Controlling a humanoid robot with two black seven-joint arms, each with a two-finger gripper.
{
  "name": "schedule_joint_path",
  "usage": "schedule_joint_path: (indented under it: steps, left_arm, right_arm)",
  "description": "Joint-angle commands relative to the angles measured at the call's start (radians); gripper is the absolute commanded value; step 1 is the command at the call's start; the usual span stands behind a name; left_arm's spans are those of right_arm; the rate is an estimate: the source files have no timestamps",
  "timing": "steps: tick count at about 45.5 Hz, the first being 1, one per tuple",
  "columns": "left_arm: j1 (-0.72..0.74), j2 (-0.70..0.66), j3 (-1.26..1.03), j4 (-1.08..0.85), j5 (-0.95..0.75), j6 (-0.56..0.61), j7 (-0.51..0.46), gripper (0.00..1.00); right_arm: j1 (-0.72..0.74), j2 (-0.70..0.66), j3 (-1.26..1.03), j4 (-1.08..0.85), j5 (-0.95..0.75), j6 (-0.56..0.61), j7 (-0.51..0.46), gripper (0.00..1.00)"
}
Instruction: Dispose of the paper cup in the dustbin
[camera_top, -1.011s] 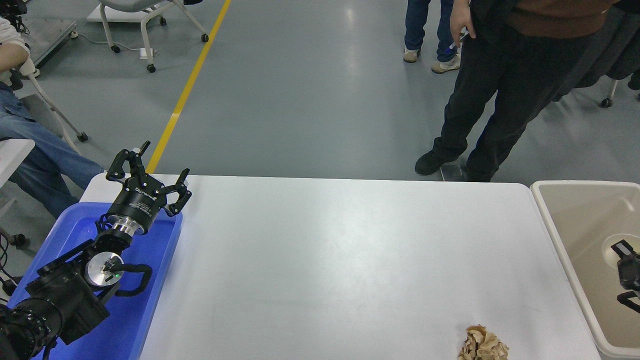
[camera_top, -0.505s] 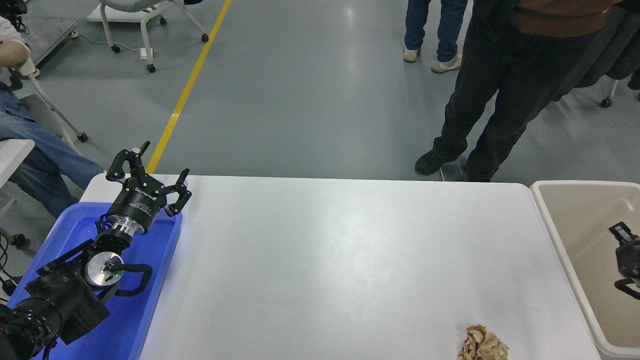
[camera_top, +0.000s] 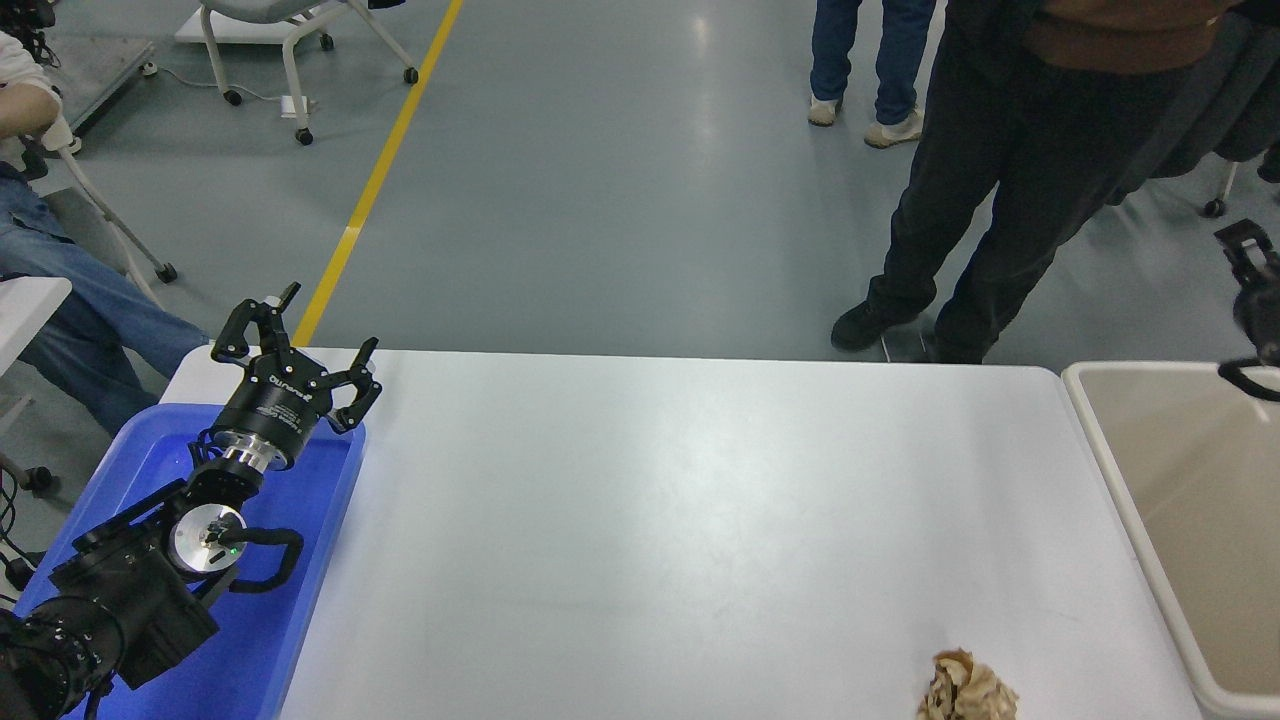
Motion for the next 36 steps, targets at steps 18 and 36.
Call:
schedule_joint_path:
  steps: [18,36]
  left_arm:
    - [0.0,0.0,0.0,0.0,0.0,0.0,0.0,1.0]
    - [0.0,0.0,0.0,0.0,-0.001,0.0,0.0,1.0]
  right_arm:
    - [0.146,-0.007,0.569,0.296,0.14,0.01,0.076,0.99]
    - [0.013,-0.006,0.752,0.404,0.14,0.009,0.239,0.99]
